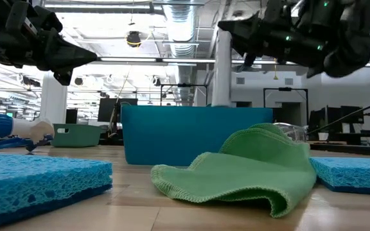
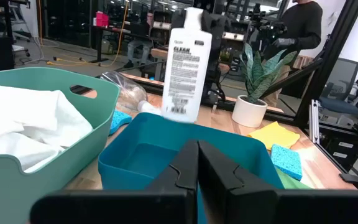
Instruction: Pick & Place Kitchen Items
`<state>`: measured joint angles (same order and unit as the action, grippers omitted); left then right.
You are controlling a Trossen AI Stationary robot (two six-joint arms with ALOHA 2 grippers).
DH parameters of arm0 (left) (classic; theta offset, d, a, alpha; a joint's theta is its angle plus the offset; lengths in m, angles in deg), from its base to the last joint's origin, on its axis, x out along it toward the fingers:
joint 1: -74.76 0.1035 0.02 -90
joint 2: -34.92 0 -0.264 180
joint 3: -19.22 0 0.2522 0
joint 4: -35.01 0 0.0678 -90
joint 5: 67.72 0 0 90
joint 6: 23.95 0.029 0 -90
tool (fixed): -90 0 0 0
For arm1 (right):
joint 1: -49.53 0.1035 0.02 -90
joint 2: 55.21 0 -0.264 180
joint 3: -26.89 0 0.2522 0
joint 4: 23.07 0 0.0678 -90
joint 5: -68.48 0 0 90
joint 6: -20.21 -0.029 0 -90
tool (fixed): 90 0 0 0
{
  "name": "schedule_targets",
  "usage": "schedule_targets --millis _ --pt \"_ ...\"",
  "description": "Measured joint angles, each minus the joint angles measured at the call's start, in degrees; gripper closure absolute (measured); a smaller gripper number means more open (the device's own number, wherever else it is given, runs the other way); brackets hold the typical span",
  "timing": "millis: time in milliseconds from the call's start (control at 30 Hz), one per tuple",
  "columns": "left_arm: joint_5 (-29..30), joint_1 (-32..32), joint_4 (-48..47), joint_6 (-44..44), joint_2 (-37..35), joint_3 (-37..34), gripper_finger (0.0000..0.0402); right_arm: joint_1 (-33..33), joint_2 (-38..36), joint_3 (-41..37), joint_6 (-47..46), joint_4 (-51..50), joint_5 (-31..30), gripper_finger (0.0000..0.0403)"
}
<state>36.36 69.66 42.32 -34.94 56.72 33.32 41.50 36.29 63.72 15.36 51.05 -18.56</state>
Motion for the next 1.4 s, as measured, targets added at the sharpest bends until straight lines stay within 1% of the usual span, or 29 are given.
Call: schedule_targets --millis 33,100,333,533,900,1133,1400 --pt "0.0 0.0 0.0 0.0 0.0 0.0 0.0401 0.0 1.9 -0.1 -0.5 1.8 0.0 0.0295" --pt "0.0 0.0 0.0 0.0 0.0 0.0 0.0401 0.0 4.4 0.4 -1.0 1.4 0.0 0.0295" --pt "0.0 0.0 0.0 0.0 0.1 0.0 0.0401 -0.4 8.1 2.5 -0.7 2.1 0.0 0.0295" --pt "0.0 0.0 0.0 0.0 0.1 0.0 0.0401 -0.8 11.0 2.2 -0.7 2.0 0.2 0.0295" --pt "0.0 0.0 0.0 0.0 0.1 0.0 0.0402 -2.3 10.9 2.3 0.7 2.1 0.6 0.0295" --pt "0.0 0.0 0.0 0.0 0.1 0.0 0.0401 -3.8 10.9 2.3 1.9 2.1 3.1 0.0295" --pt "0.0 0.0 0.0 0.0 0.1 0.0 0.0402 -4.2 10.9 2.3 3.4 2.1 3.2 0.0295"
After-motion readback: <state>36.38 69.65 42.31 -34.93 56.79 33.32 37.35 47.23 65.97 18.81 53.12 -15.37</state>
